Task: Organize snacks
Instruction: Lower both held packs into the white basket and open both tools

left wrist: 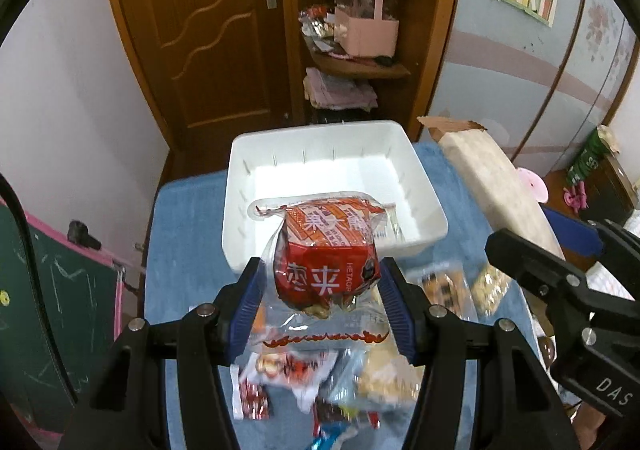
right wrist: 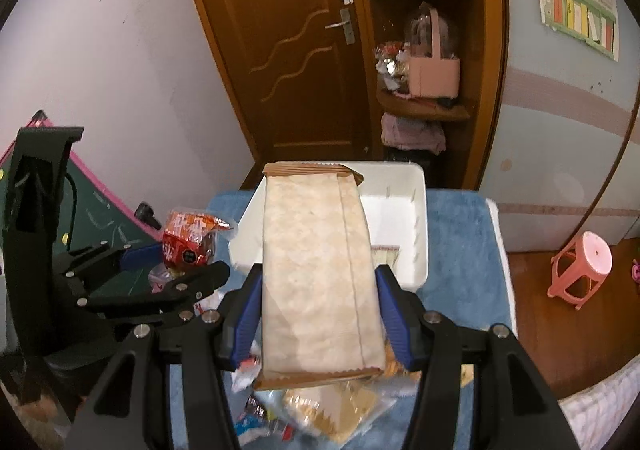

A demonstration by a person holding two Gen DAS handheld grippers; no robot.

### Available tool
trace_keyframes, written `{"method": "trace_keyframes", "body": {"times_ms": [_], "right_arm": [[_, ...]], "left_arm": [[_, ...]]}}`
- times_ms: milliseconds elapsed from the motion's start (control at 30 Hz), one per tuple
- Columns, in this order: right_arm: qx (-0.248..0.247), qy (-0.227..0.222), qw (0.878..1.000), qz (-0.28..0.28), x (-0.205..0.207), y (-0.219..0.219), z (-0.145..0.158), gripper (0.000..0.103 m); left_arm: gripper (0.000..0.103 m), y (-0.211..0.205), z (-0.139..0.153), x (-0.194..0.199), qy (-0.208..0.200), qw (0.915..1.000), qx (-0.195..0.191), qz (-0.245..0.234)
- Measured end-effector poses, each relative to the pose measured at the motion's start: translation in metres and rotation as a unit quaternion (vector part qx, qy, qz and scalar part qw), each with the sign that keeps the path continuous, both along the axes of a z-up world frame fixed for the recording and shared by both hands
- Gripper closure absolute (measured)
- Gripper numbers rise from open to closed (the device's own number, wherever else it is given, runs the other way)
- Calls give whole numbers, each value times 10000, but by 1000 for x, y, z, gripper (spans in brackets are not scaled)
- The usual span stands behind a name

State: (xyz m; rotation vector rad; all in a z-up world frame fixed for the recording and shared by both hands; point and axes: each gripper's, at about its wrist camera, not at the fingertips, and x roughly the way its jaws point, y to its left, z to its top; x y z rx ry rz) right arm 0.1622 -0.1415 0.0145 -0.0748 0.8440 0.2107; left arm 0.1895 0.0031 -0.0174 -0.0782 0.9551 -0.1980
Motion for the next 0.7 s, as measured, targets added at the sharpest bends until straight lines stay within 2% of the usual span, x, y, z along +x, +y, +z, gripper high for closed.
{"method": "trace_keyframes", "body": {"times_ms": [300,567,700], "right_arm": [[-2,-54,9997,-254,67,-15,1,48],[-89,185,9986,-497,129,-27,-29,48],[-181,336,9979,-531,155,-26,-50,46]], "left_arm": [[46,-6,-10,68,3,9996,85,281],[46,-11,-44,123,252,9987,85,431],[41,-18,-62,145,413,9978,189,487]]}}
